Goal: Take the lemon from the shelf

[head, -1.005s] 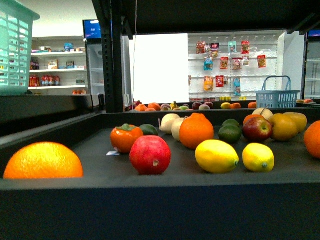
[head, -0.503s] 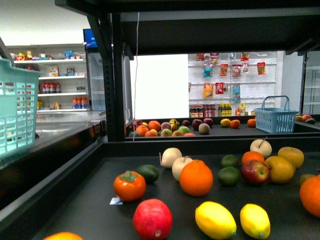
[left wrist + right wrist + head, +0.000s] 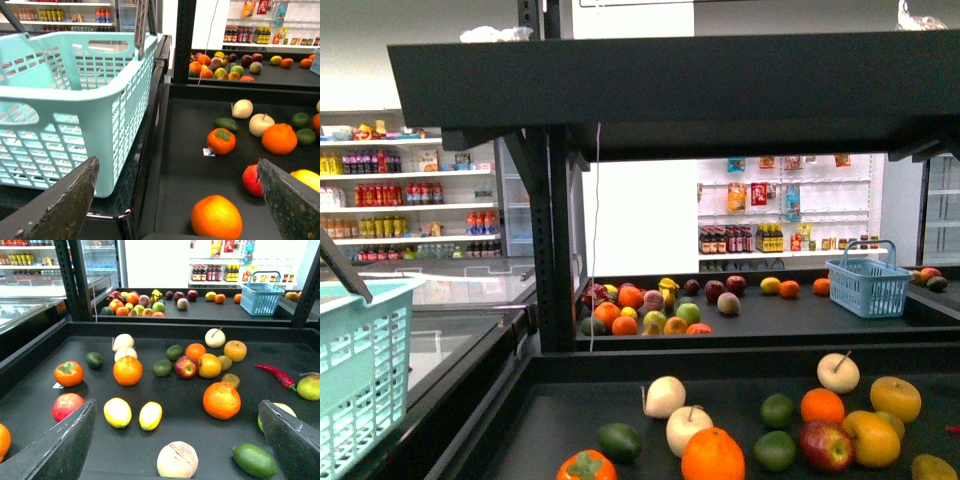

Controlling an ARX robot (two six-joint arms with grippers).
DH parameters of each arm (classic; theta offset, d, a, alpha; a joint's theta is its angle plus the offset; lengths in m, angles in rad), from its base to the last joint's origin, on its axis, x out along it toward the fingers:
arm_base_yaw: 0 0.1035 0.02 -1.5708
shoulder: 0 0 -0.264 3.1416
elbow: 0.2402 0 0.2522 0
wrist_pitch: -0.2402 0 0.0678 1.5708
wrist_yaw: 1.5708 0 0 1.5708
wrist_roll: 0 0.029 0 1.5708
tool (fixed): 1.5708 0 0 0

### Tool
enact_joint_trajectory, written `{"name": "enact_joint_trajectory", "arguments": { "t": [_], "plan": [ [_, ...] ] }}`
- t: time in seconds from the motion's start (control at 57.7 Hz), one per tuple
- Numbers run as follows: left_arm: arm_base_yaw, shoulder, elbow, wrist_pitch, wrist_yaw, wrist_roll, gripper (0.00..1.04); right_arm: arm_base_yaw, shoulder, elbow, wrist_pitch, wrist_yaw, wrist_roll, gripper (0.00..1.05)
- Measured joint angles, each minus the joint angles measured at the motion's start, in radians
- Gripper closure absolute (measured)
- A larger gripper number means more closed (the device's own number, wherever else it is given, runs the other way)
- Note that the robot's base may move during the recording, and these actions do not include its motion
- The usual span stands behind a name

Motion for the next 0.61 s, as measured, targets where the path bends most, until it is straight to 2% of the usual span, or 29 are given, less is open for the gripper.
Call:
{"name": "enact_joint_trajectory", "arguments": {
  "t": [0.607],
  "plan": [
    [0.000, 0.000, 0.000, 0.000, 0.000, 0.000, 0.08, 0.000, 0.000, 0.000, 0.000, 0.000, 0.000, 0.07]
  ]
}}
